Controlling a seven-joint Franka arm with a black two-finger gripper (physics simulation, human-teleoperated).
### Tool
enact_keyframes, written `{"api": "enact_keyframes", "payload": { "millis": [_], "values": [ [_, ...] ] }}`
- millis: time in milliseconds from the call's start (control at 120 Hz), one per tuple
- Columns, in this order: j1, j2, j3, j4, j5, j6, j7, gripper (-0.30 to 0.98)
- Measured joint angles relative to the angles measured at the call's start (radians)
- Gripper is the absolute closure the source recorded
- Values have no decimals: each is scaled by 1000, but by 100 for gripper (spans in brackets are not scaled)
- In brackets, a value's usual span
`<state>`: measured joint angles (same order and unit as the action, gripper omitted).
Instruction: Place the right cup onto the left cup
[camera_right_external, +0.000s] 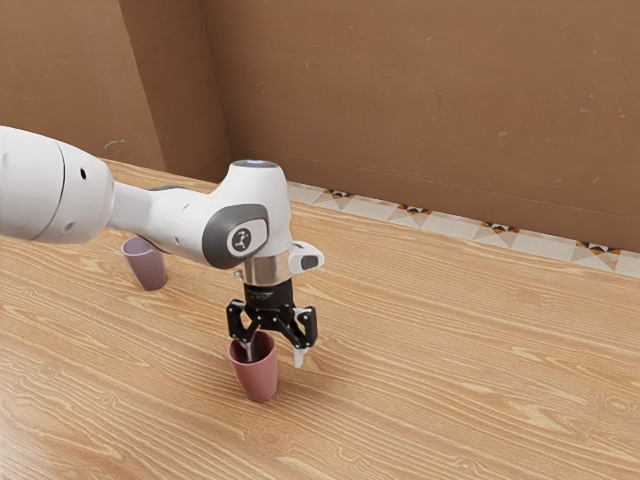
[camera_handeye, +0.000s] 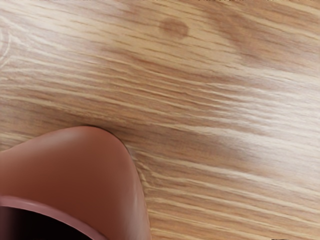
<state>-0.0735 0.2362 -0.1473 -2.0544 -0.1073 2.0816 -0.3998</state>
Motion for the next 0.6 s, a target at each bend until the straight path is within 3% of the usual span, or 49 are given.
{"api": "enact_keyframes", "payload": {
  "millis": [600],
  "values": [
    [7,-1,11,0,0,7,-6,62]
  ]
}}
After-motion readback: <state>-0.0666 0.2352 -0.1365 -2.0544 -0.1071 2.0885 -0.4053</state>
